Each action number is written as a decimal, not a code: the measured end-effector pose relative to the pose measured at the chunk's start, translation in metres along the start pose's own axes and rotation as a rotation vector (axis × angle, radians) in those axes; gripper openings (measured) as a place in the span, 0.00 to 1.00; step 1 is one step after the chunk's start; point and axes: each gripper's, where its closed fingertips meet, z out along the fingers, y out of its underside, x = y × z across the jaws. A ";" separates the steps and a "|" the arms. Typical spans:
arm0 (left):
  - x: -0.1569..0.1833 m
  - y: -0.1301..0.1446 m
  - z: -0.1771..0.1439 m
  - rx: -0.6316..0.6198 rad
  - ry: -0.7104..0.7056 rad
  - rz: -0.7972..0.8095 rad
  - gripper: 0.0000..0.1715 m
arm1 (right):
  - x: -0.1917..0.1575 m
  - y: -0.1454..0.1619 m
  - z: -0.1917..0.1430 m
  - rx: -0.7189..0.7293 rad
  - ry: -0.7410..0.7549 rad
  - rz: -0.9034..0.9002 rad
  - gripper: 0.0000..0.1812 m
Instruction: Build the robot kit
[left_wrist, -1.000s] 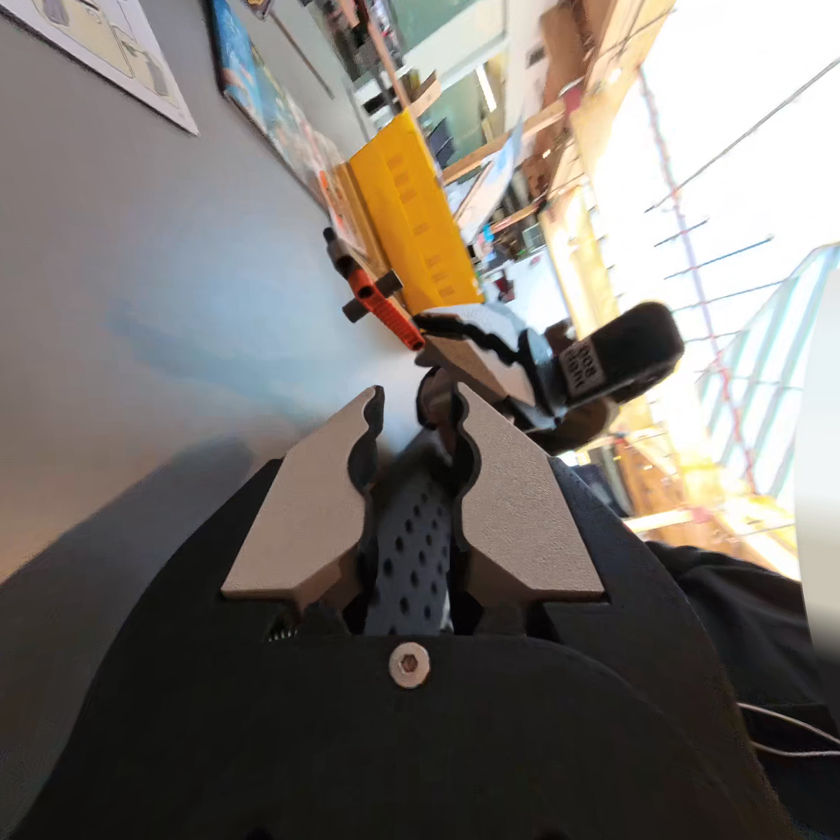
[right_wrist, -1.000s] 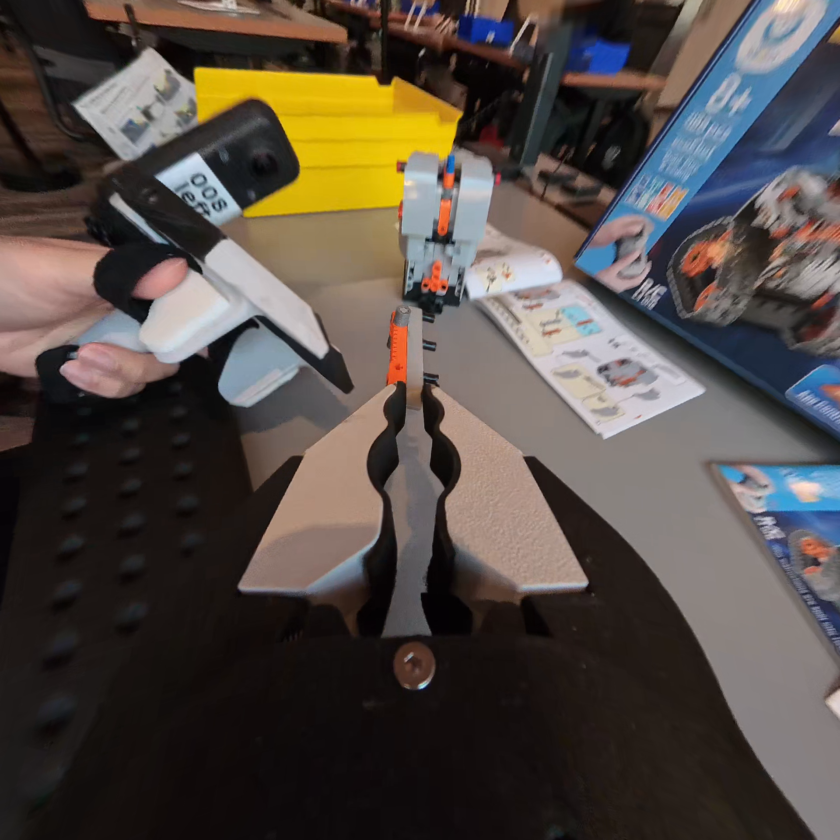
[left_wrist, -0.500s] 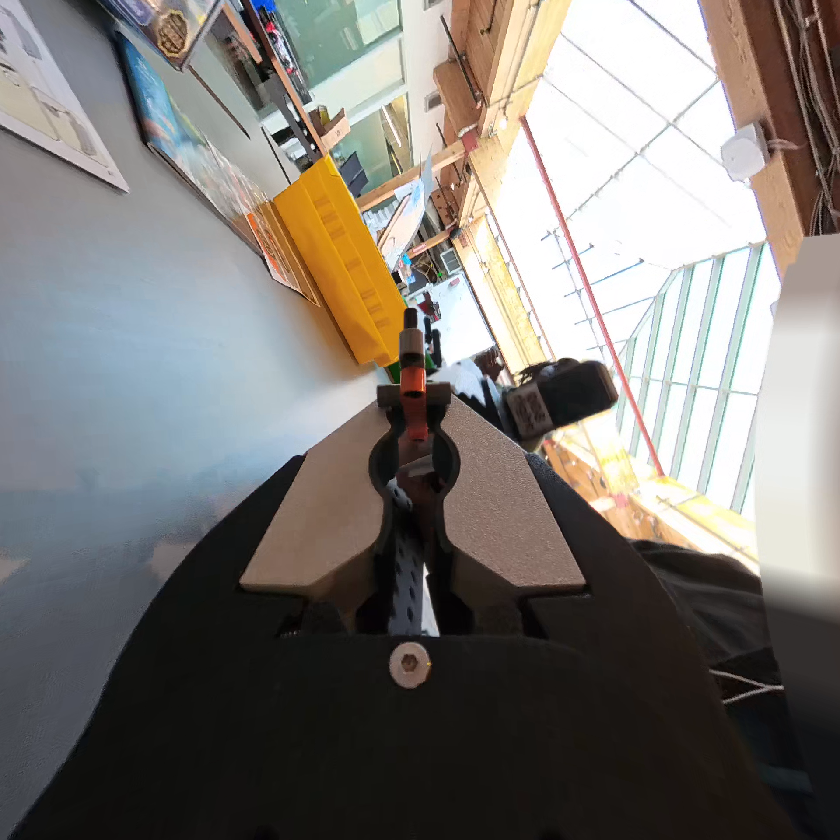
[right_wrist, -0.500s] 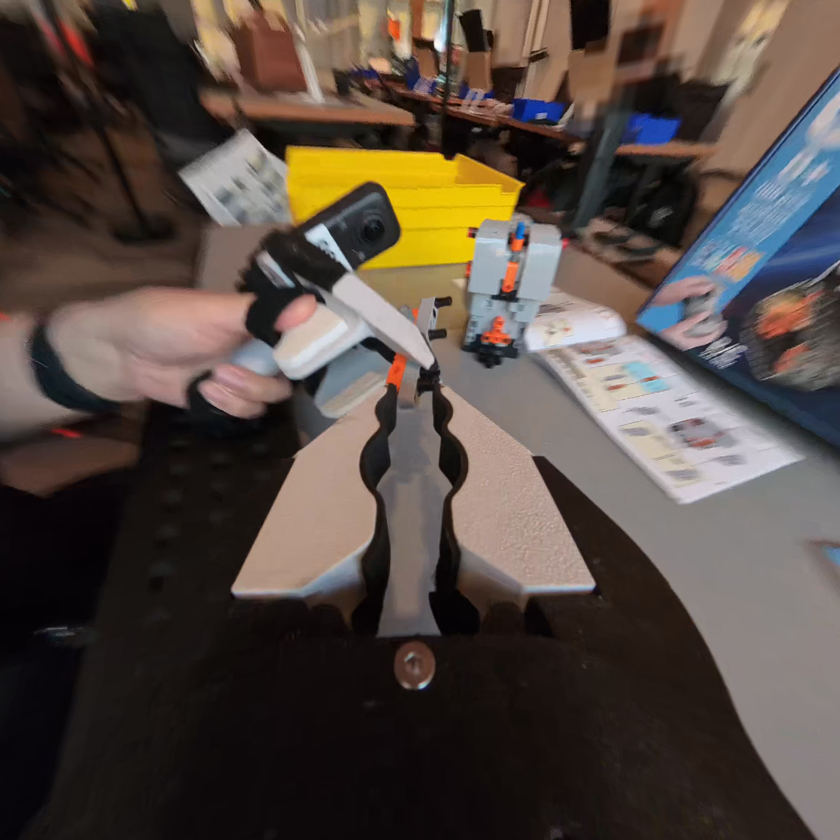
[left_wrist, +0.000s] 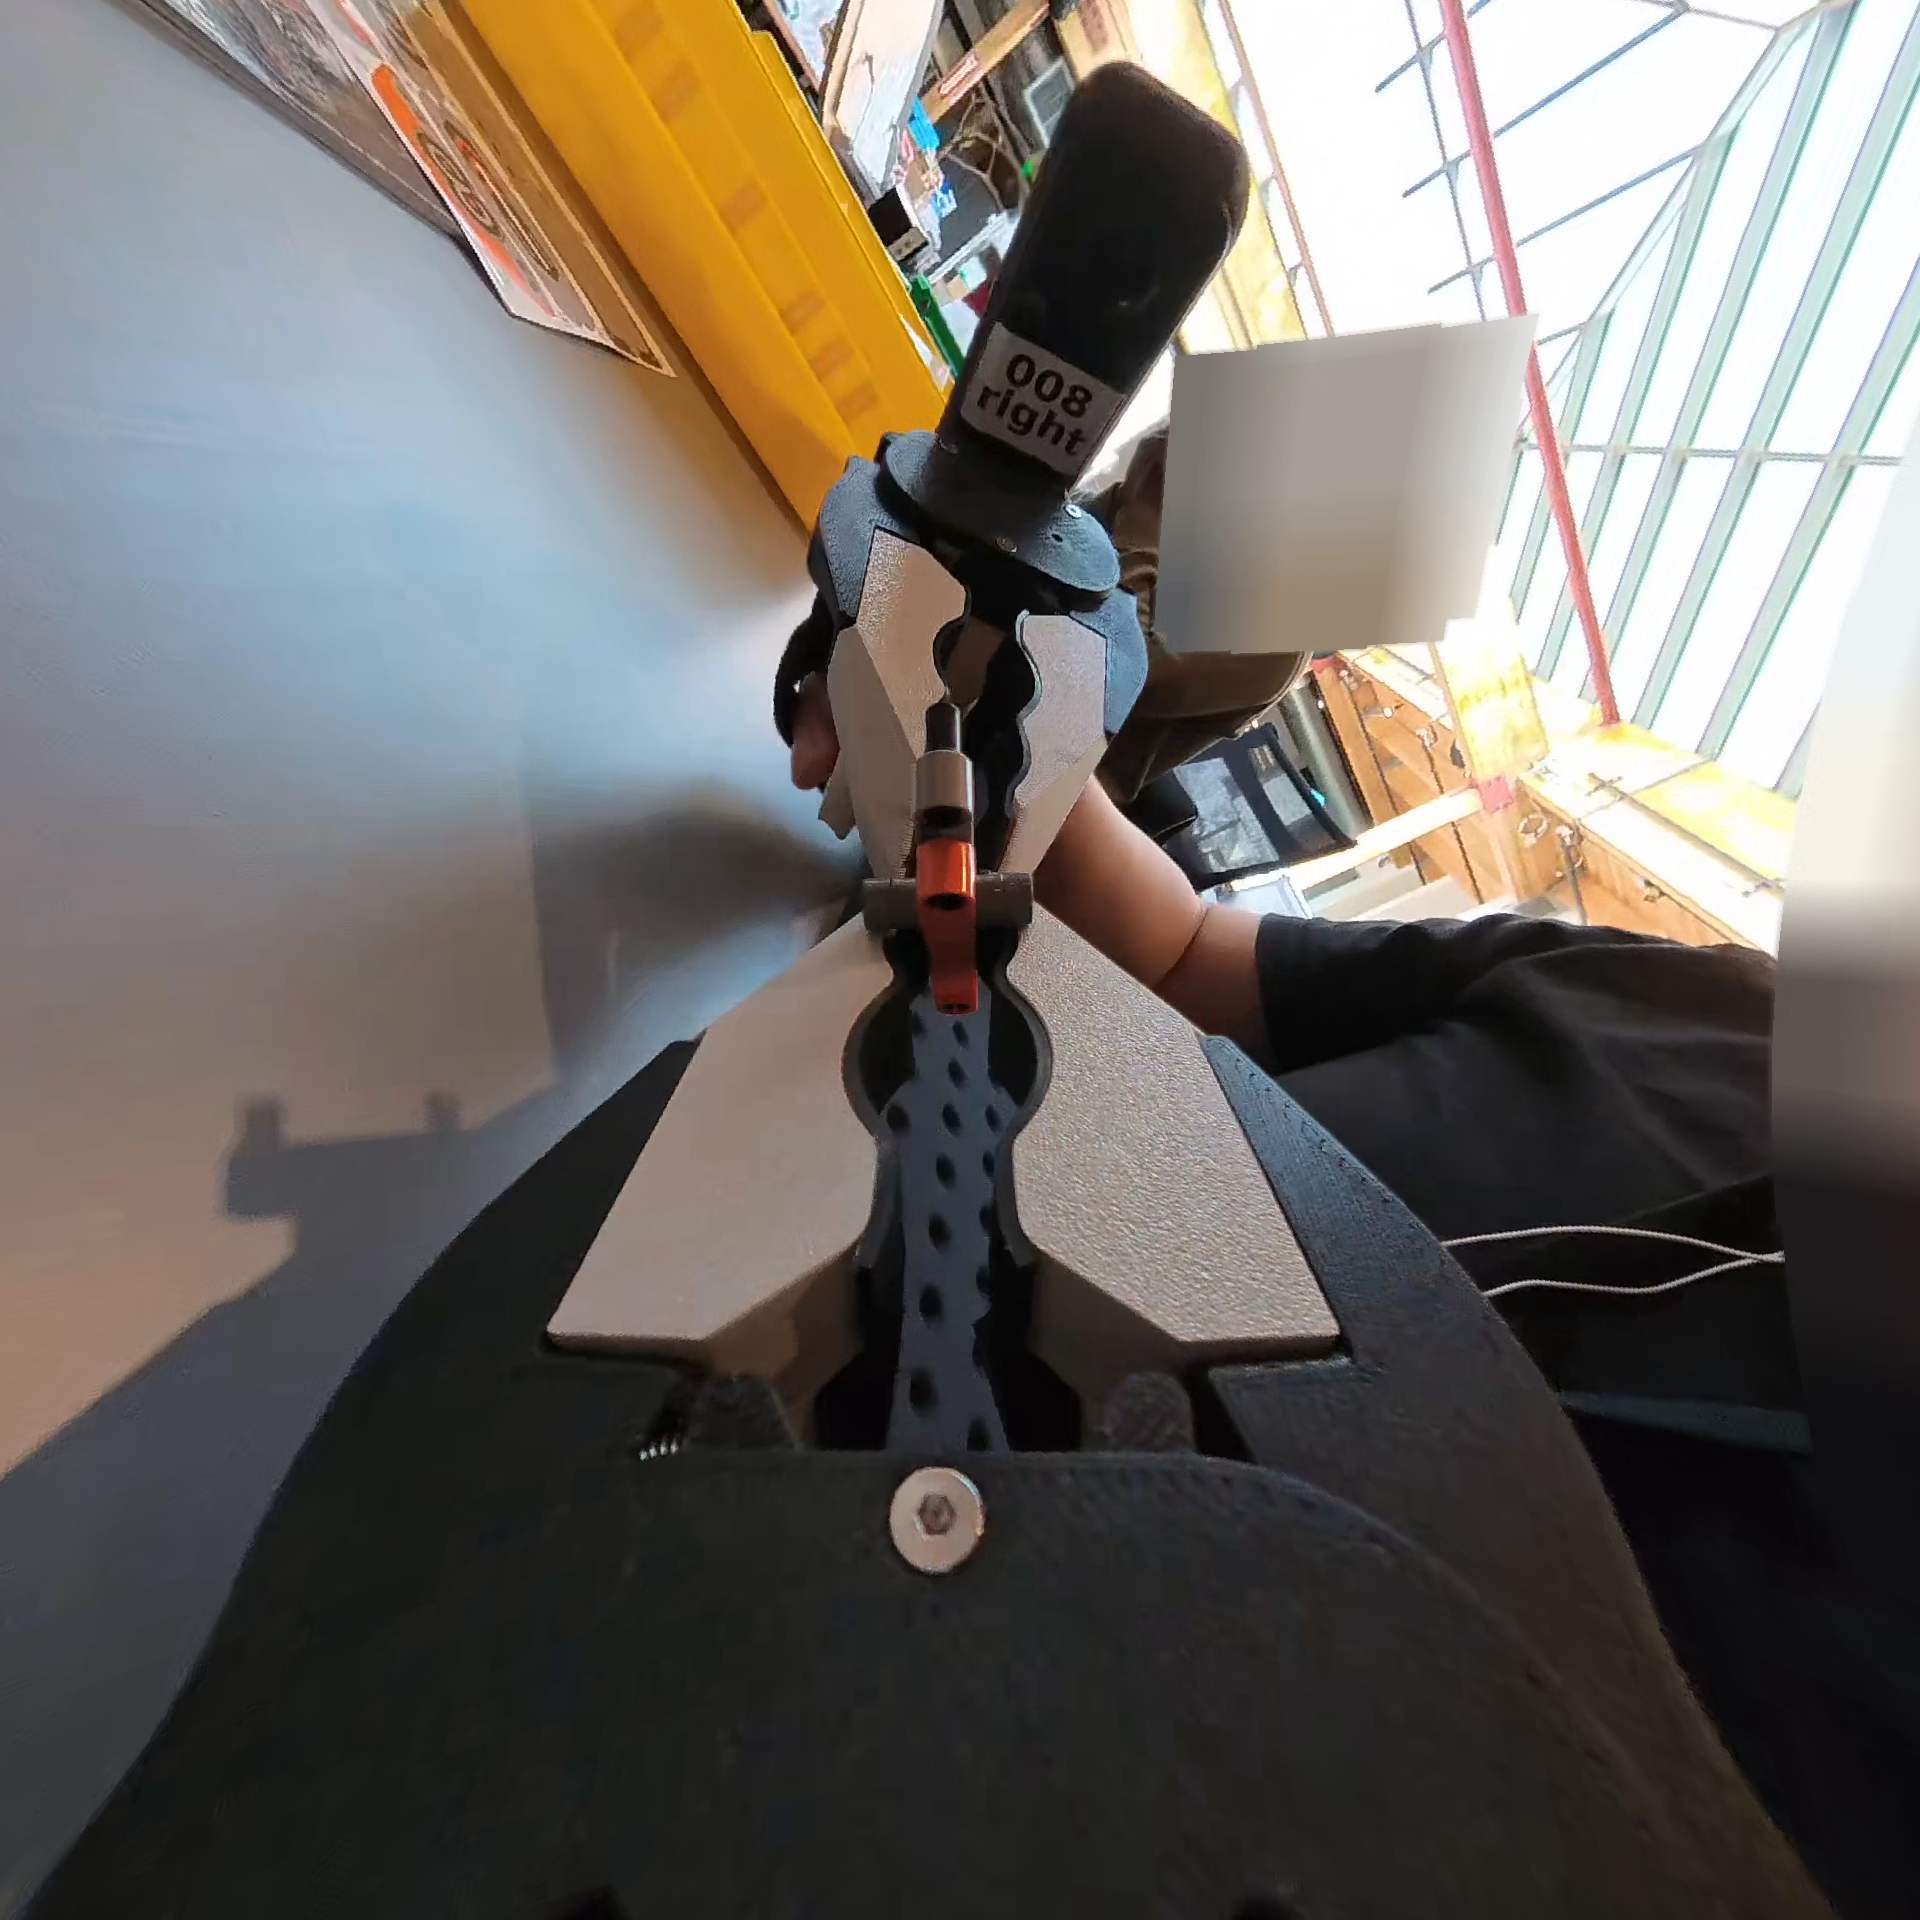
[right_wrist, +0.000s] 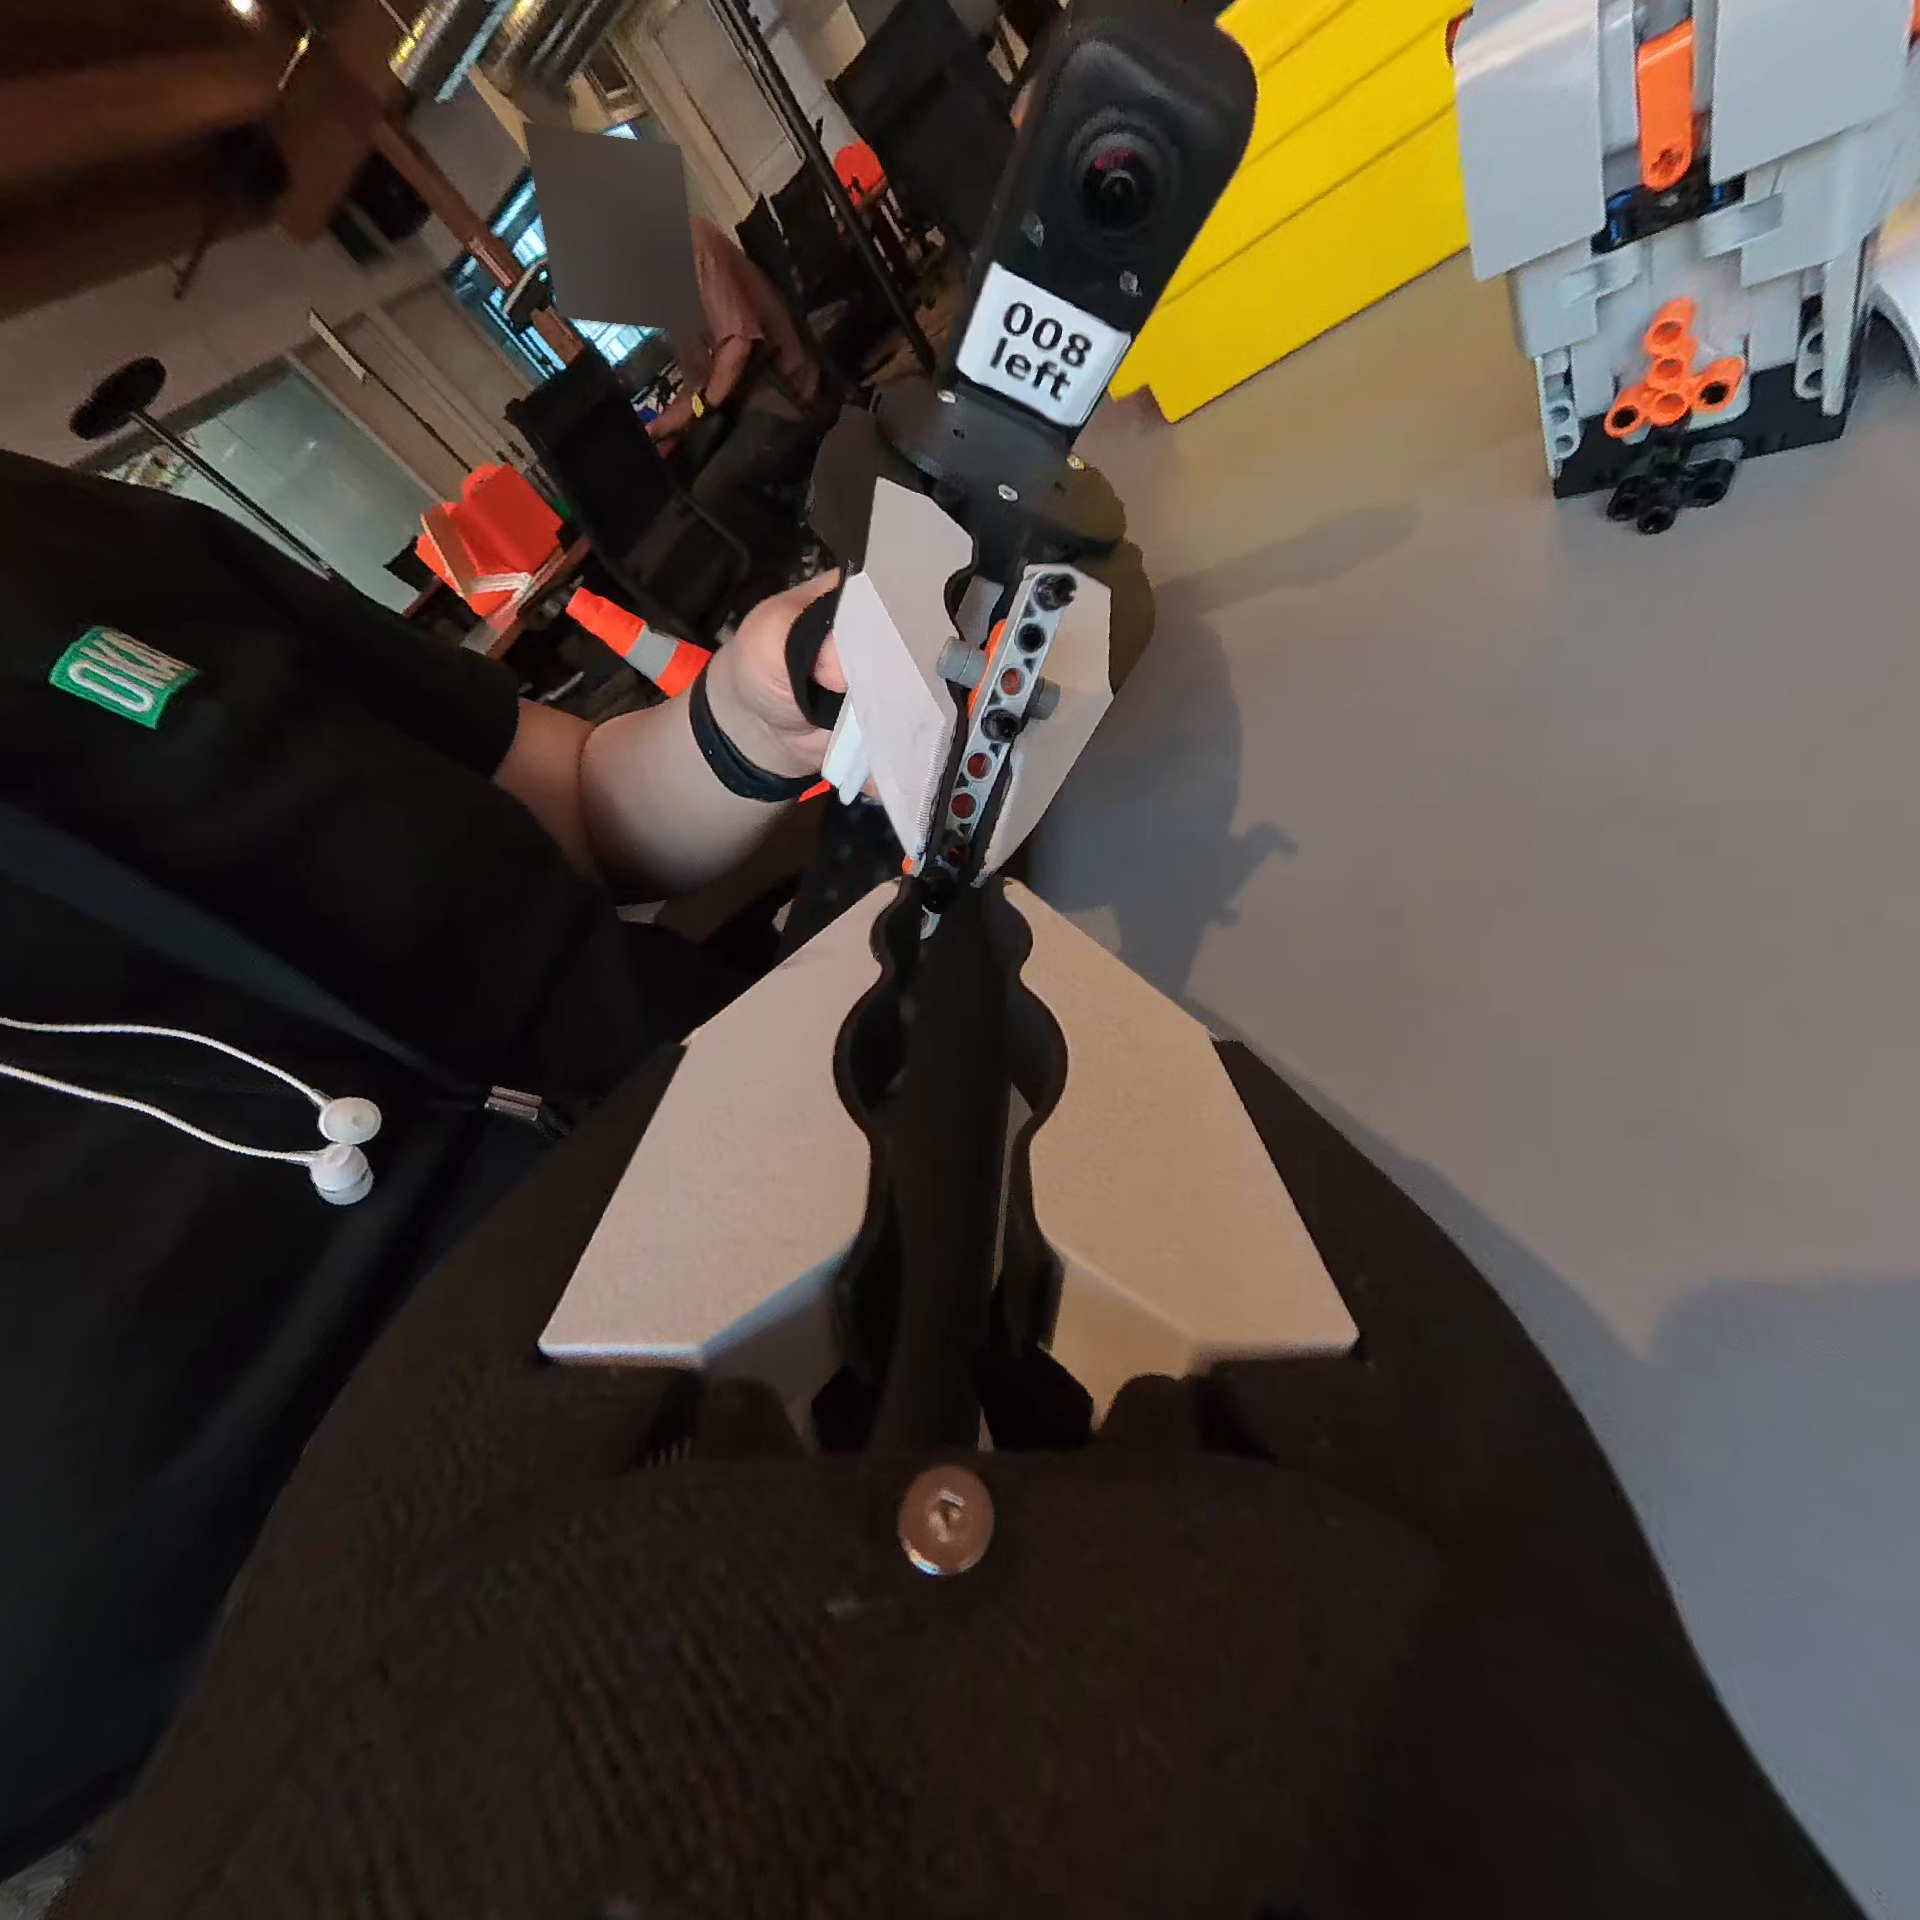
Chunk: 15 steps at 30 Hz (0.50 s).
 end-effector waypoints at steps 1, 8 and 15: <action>-0.001 0.000 0.000 -0.006 -0.006 0.004 0.03 | 0.001 0.001 0.001 -0.005 -0.009 0.016 0.06; -0.002 -0.004 -0.002 0.010 -0.009 0.019 0.04 | 0.003 -0.002 0.002 0.054 -0.094 0.176 0.06; -0.009 -0.009 -0.004 0.034 -0.053 0.036 0.03 | 0.005 0.006 0.013 0.034 -0.085 0.199 0.03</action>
